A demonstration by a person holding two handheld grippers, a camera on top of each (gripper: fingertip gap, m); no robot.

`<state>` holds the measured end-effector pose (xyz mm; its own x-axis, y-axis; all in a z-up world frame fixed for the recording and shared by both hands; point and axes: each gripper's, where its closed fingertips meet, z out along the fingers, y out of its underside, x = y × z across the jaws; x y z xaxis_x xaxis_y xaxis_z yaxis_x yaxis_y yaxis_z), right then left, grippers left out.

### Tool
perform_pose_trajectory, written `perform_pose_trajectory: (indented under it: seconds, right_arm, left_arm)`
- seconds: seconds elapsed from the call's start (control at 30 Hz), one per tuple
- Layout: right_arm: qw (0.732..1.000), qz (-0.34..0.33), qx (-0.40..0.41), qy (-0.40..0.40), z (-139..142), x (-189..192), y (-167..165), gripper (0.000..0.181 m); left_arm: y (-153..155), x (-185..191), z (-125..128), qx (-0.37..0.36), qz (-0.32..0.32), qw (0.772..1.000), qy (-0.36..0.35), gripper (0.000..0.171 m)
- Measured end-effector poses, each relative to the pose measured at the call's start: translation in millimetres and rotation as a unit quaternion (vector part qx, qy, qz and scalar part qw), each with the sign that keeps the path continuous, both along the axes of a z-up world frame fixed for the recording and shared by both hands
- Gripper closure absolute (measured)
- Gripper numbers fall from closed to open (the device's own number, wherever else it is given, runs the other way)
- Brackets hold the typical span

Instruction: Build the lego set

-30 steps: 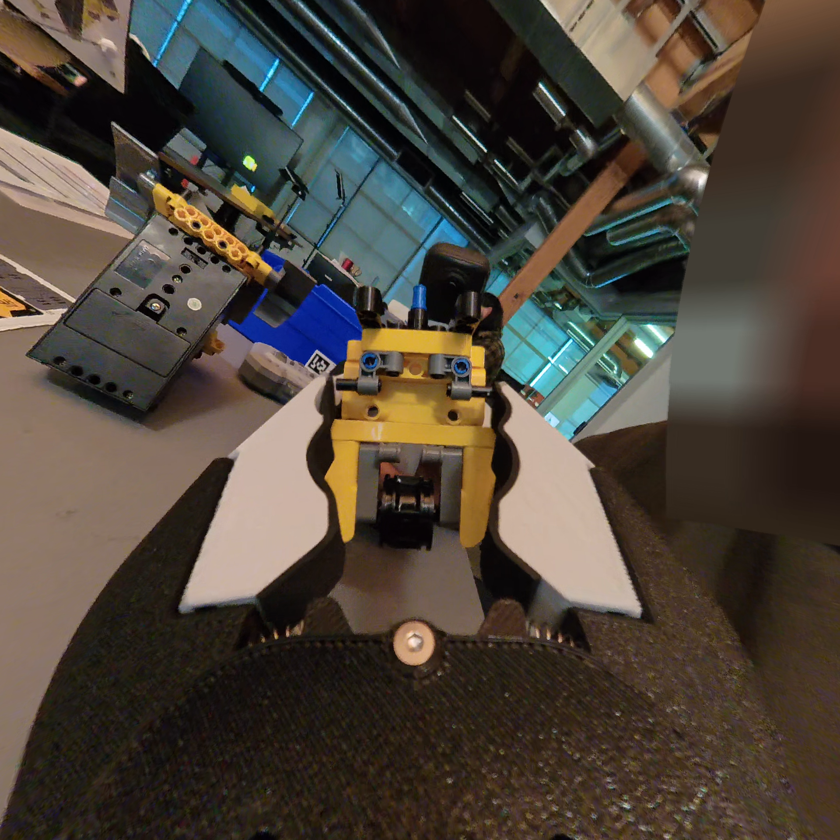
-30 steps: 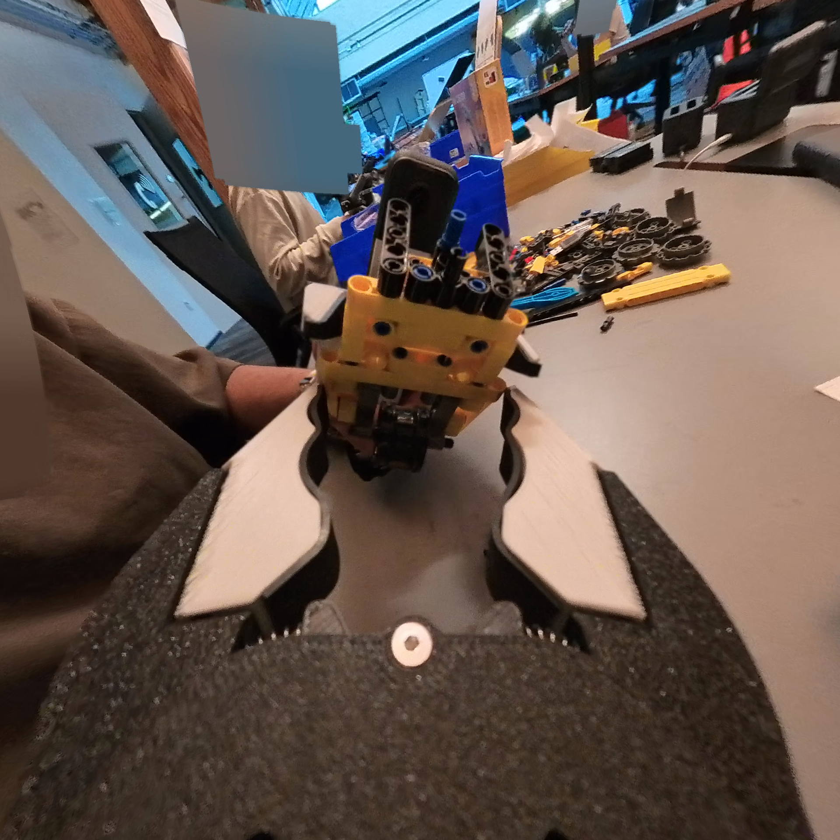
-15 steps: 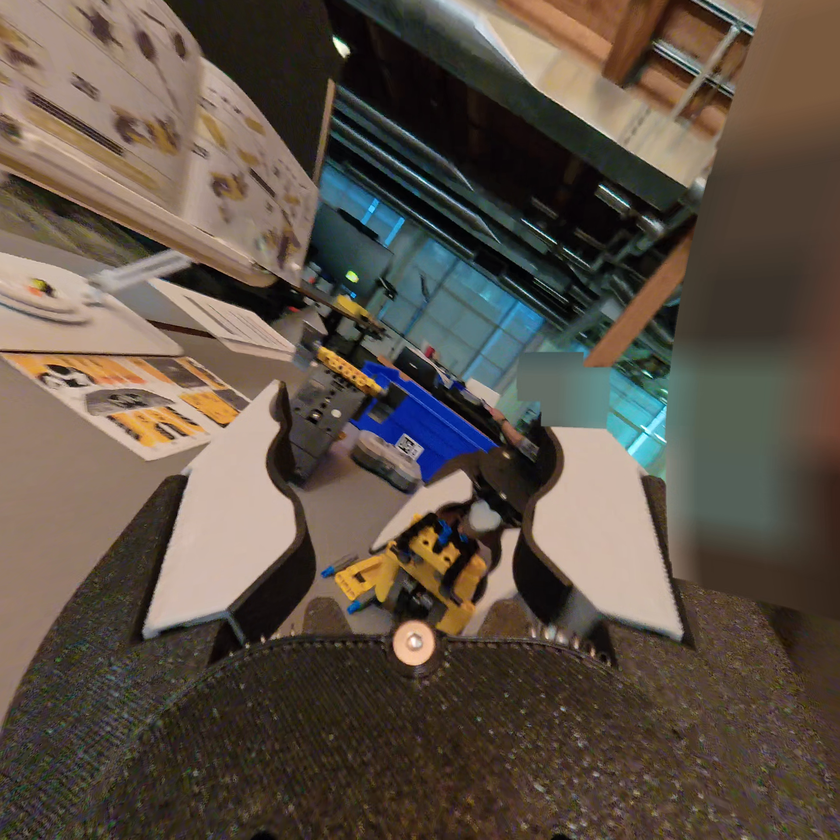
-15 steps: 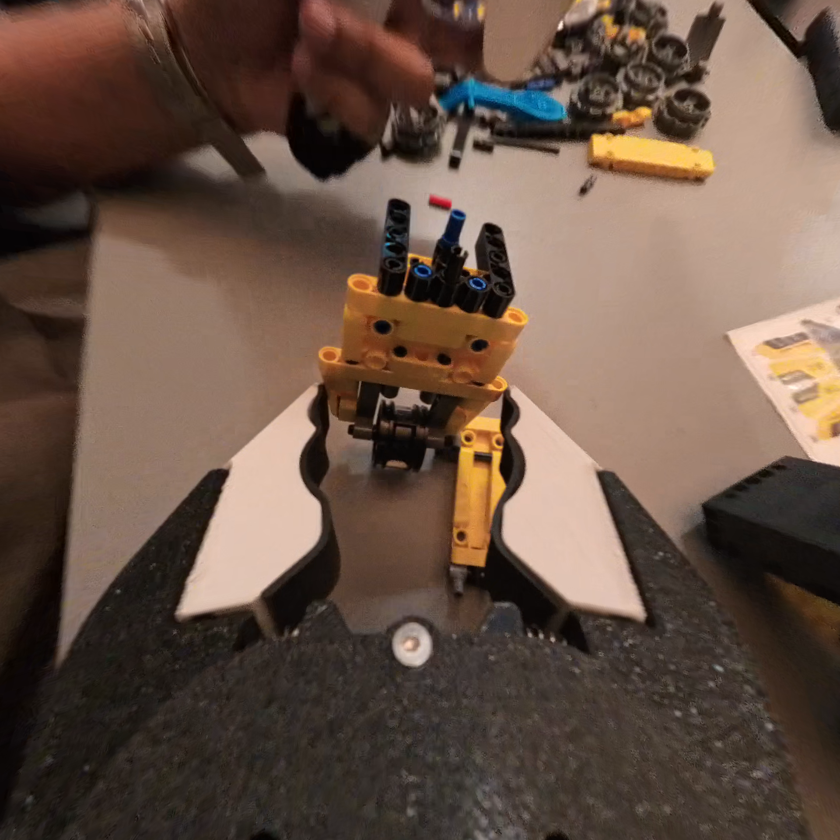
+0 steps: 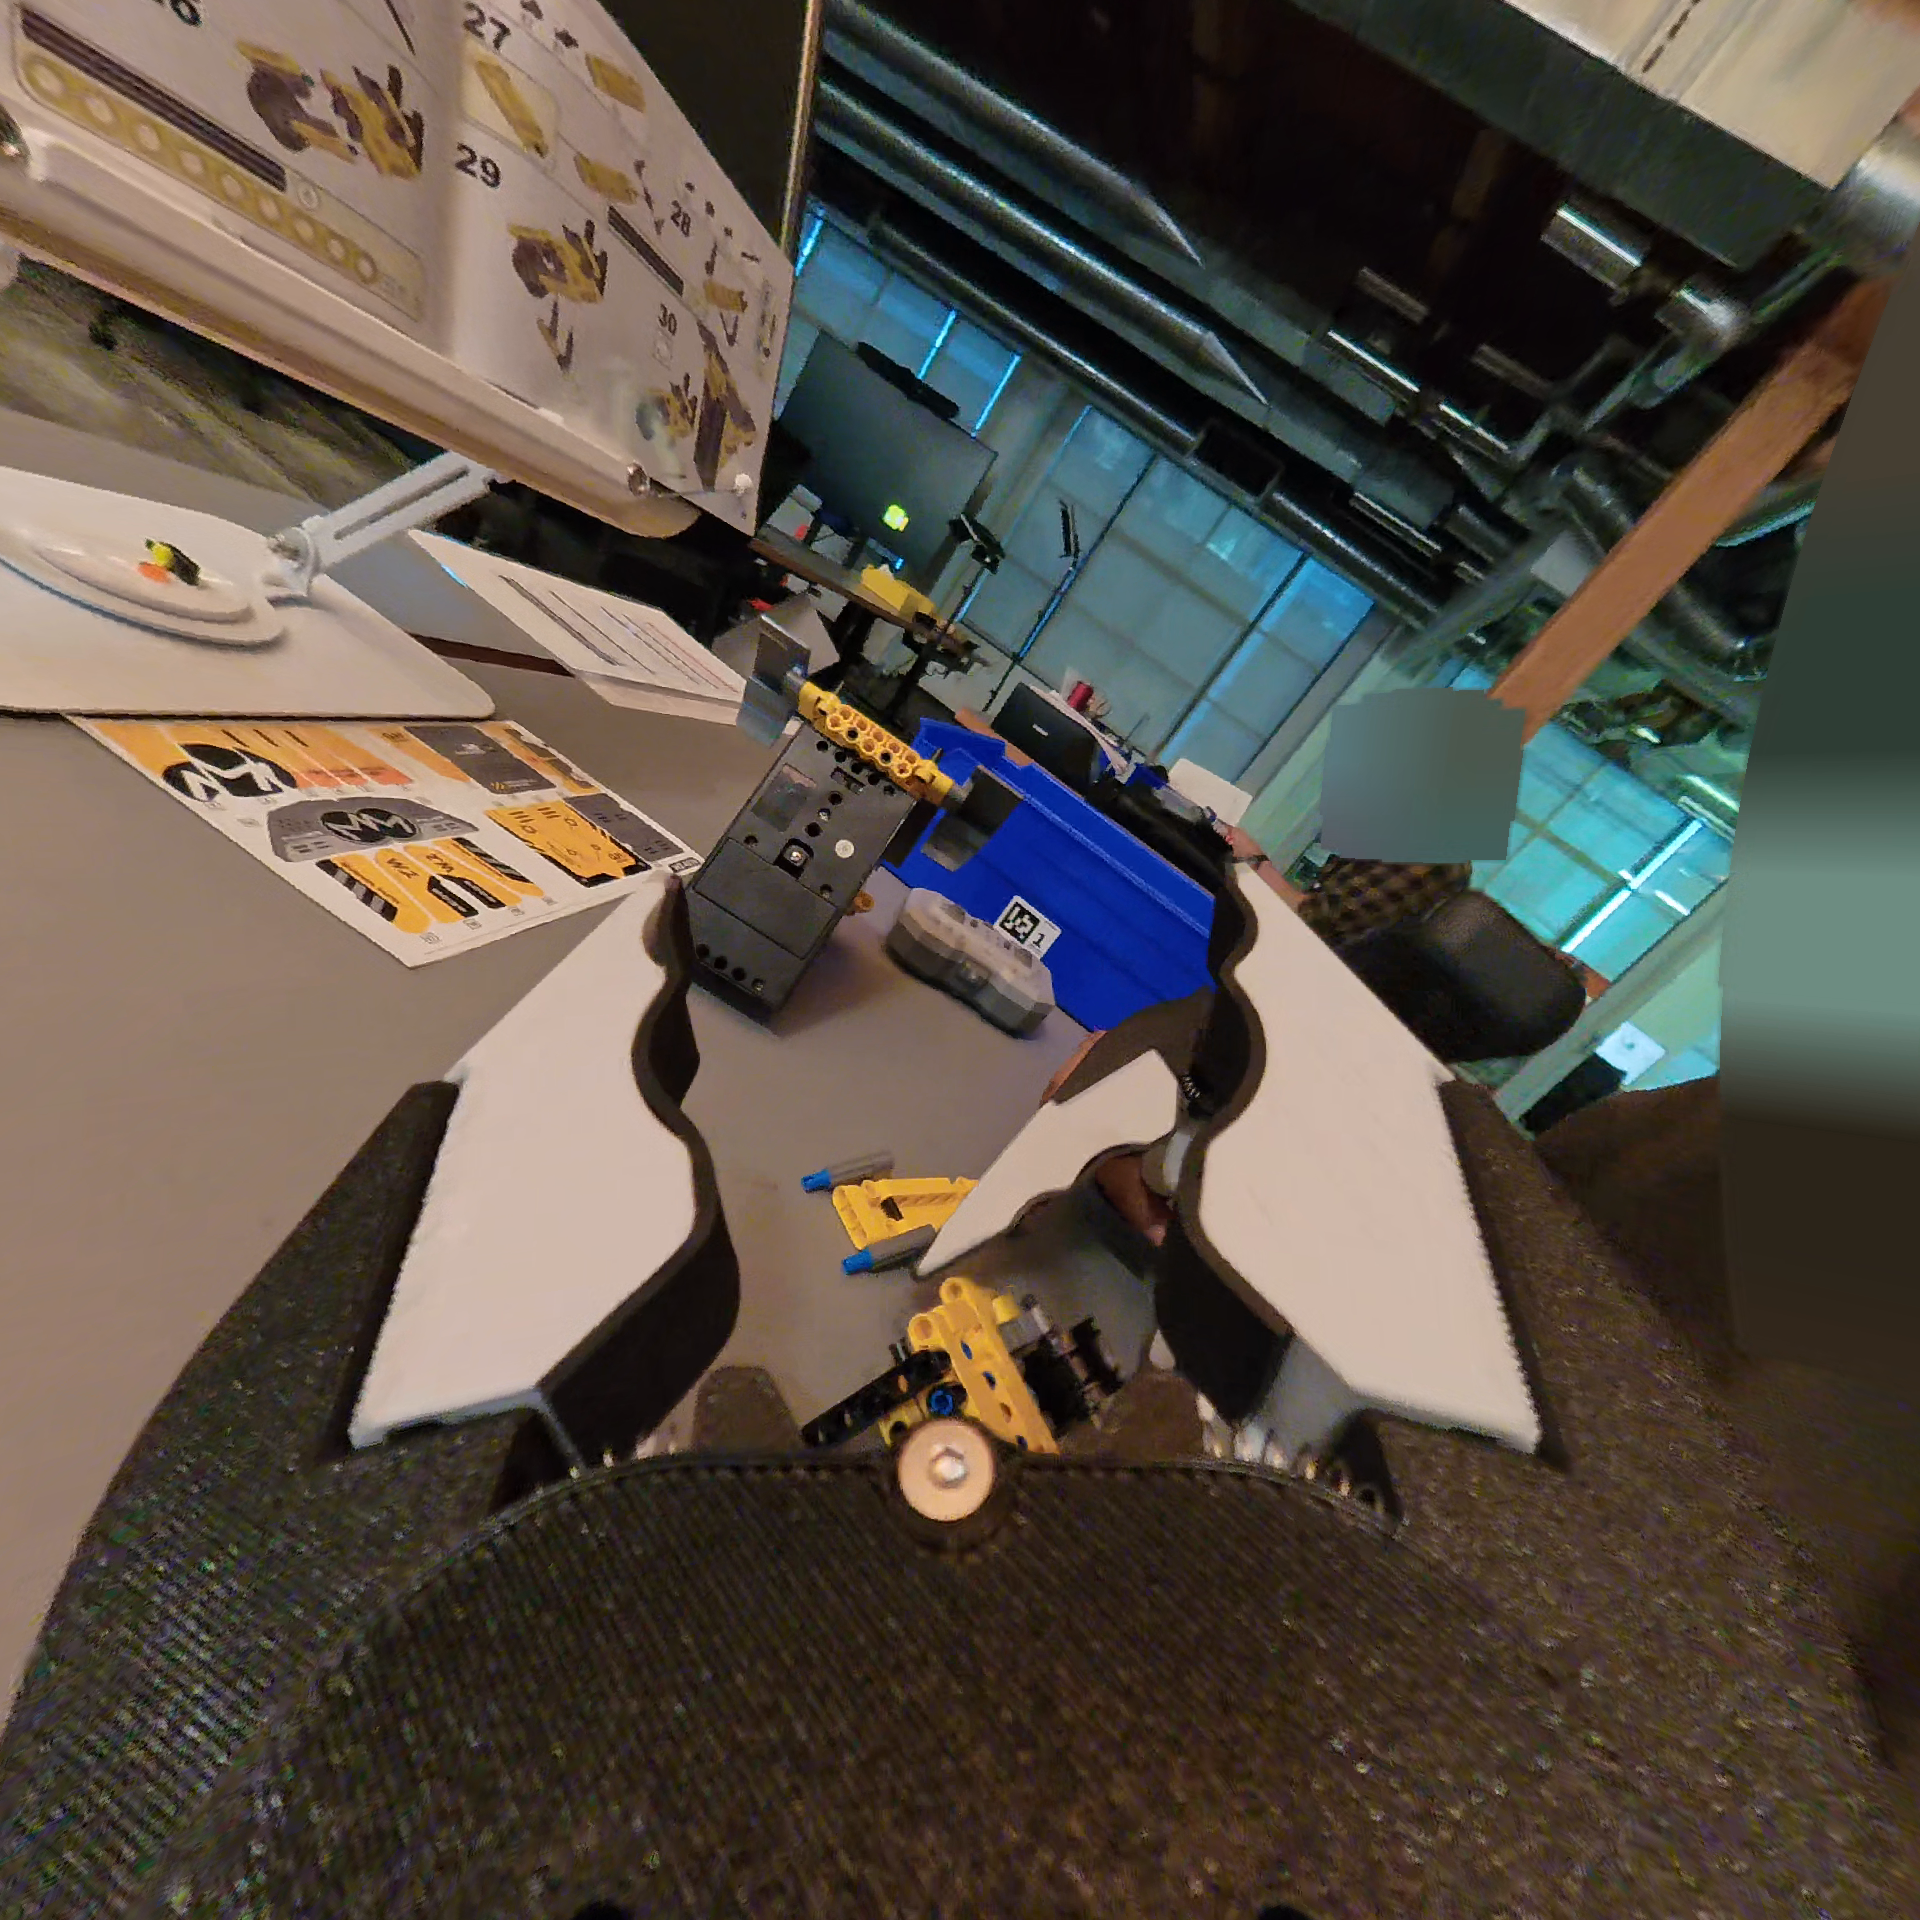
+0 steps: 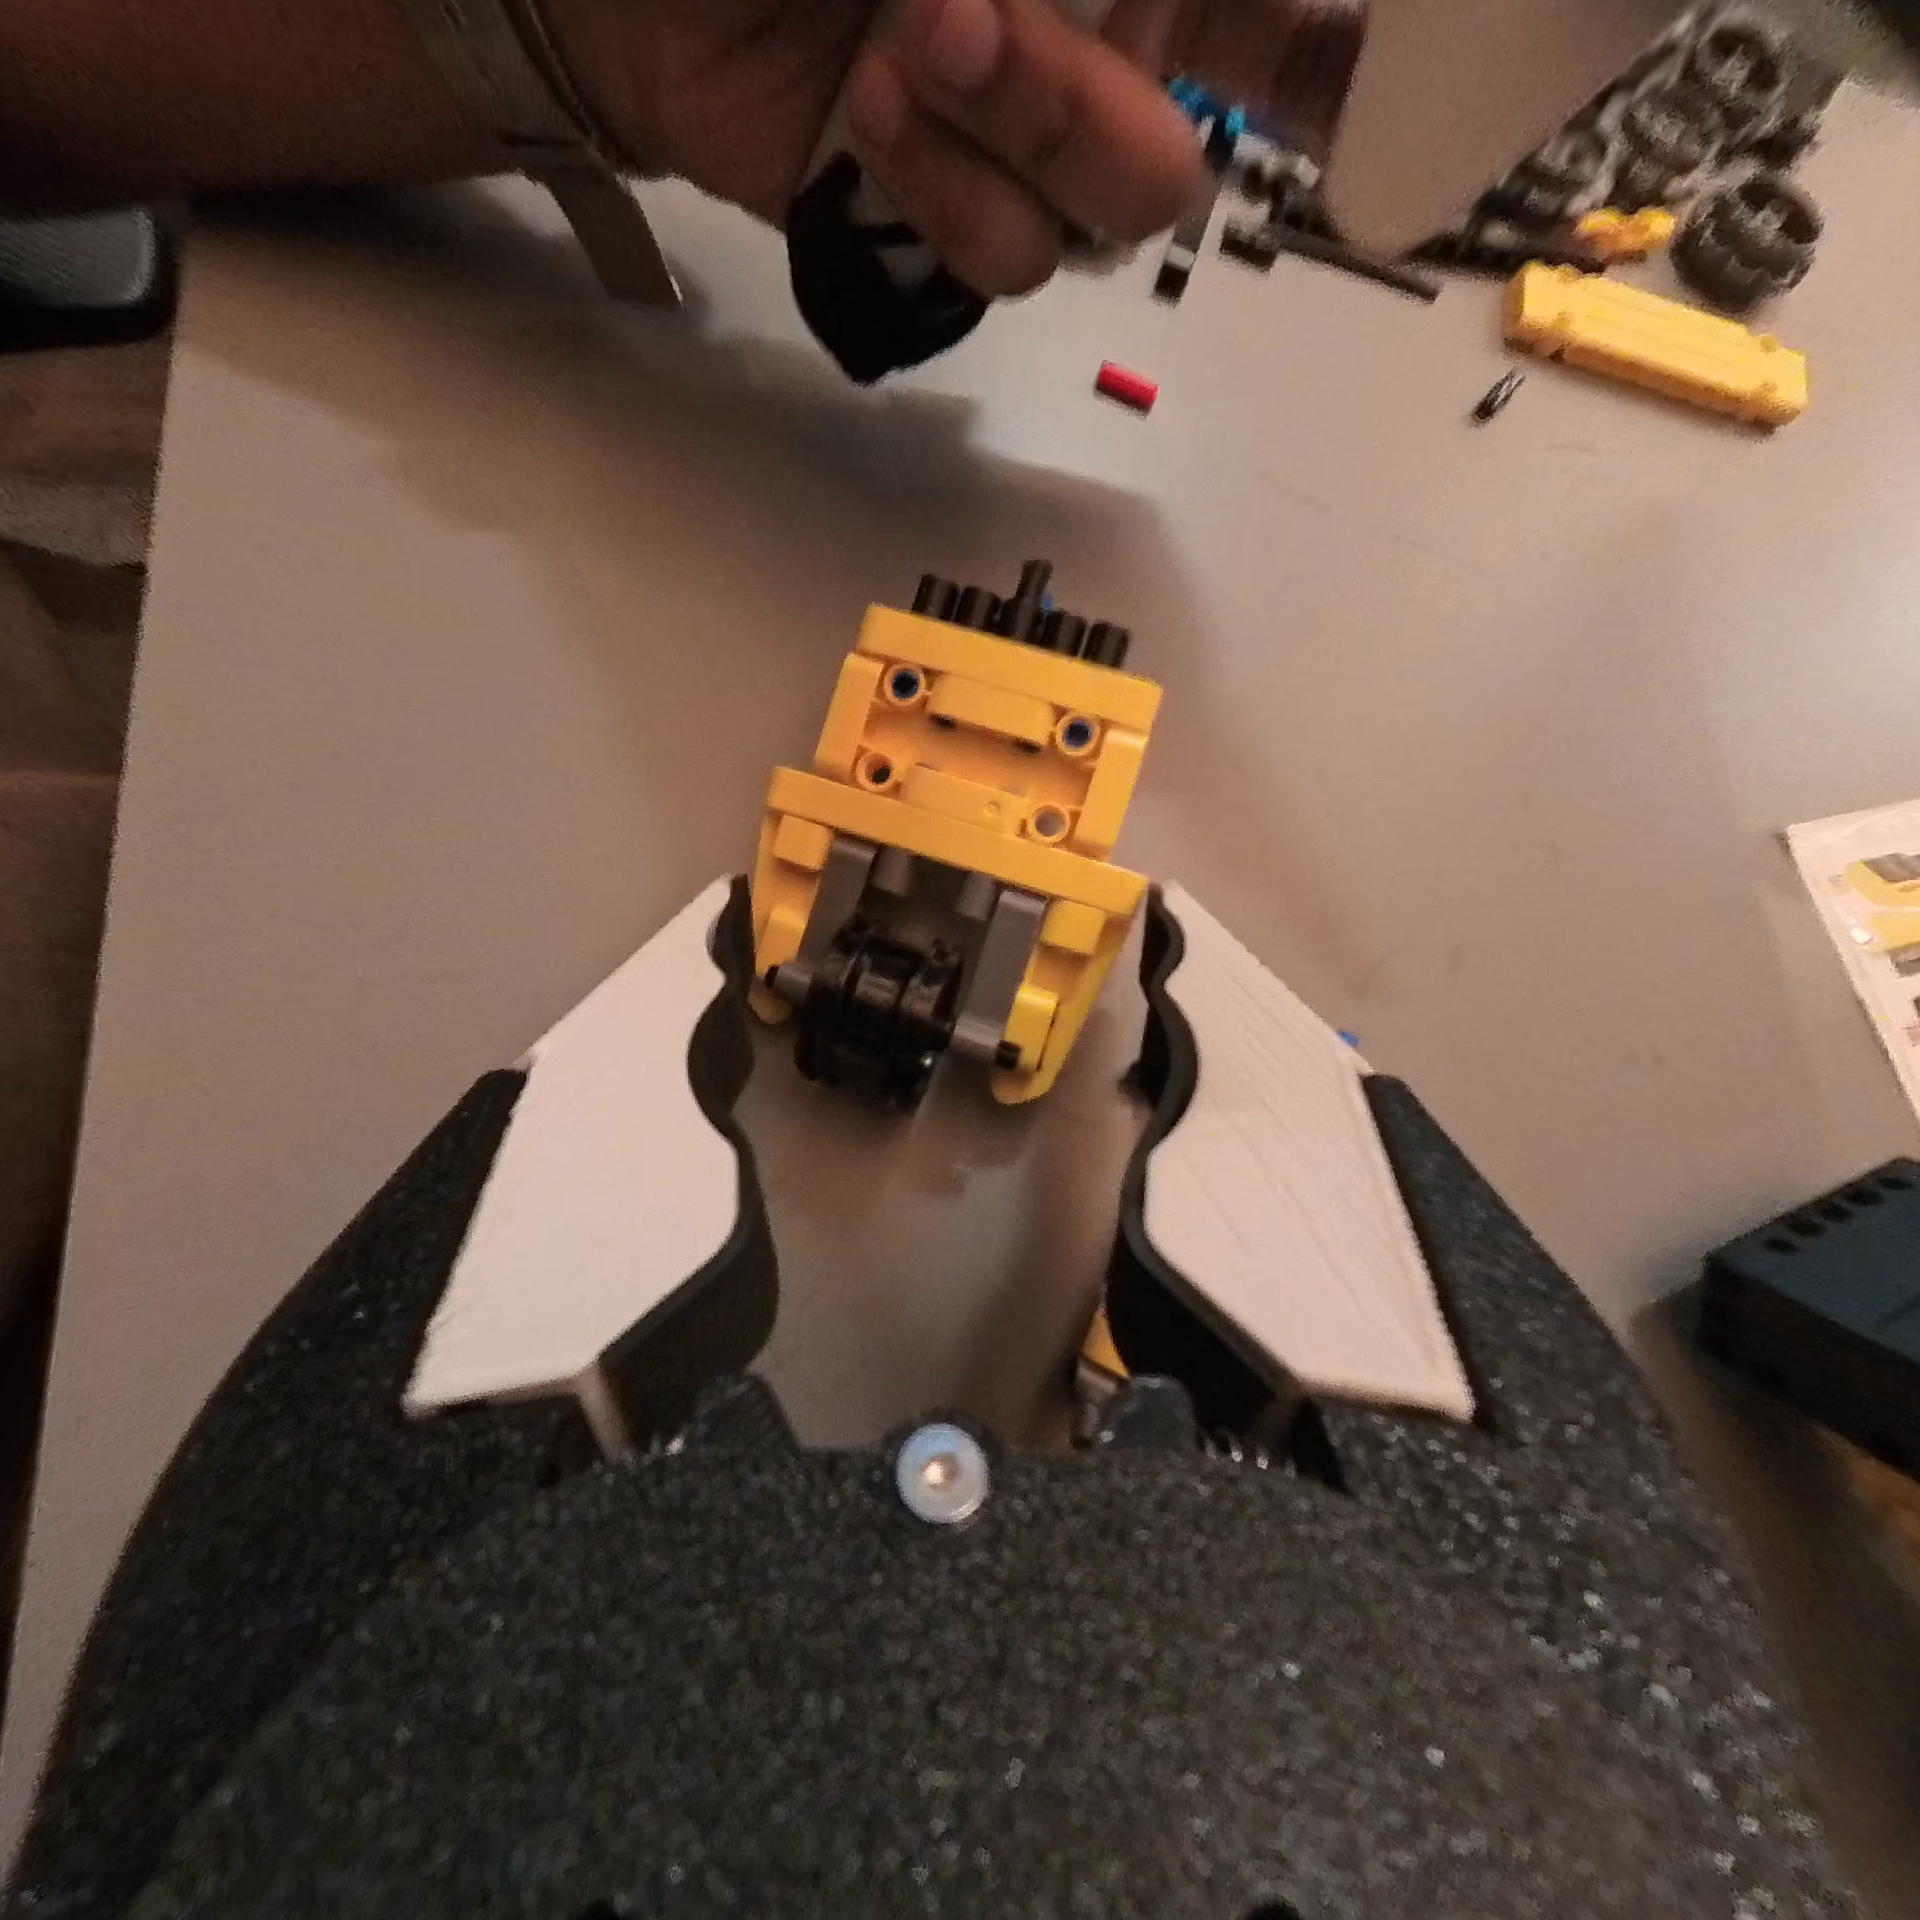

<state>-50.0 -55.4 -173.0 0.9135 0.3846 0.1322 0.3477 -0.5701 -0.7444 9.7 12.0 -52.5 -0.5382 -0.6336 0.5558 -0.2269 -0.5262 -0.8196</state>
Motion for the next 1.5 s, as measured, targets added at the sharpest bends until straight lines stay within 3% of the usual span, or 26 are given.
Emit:
perform_pose_trajectory:
  seconds: [0.13,0.23,0.33,0.53,0.83,0.9,1.0,1.13,1.33,1.5]
  right_arm:
    - [0.995,-0.032,0.076,0.053,39,19,2,0.099]
    - [0.992,-0.090,0.083,0.042,48,58,-6,0.097]
    - [0.990,-0.129,0.040,0.042,33,82,-14,0.101]
    - [0.988,-0.123,-0.055,0.071,-15,76,-16,0.110]
    - [0.990,-0.120,-0.056,0.043,-18,76,-16,0.119]
    - [0.991,-0.116,-0.050,0.042,-17,77,-16,0.139]
    - [0.991,-0.117,-0.040,0.048,-16,78,-14,0.139]
    - [0.992,-0.124,0.015,0.035,4,82,-8,0.139]
    - [0.982,-0.097,0.154,0.042,60,71,-3,0.139]
    - [0.976,-0.085,0.193,0.055,76,66,-4,0.139]
  left_arm:
    - [1,0,0,-0.012,-0.004,1.000,0.002,0.077]
    - [-2,2,-4,-0.013,-0.010,1.000,0.009,0.077]
    - [-7,3,-8,-0.006,-0.016,1.000,0.015,0.078]
    - [-12,2,-9,0.002,-0.024,1.000,0.016,0.078]
    - [-4,1,-4,-0.024,-0.022,0.999,0.011,0.080]
    - [-4,1,-4,-0.034,-0.026,0.999,0.013,0.080]
    - [-5,1,-4,-0.046,-0.032,0.998,0.015,0.081]
    - [-4,0,-2,-0.053,-0.033,0.998,0.014,0.081]
    - [-13,-3,-1,-0.049,-0.057,0.997,0.010,0.081]
    - [-28,-9,1,-0.033,-0.088,0.996,0.000,0.084]
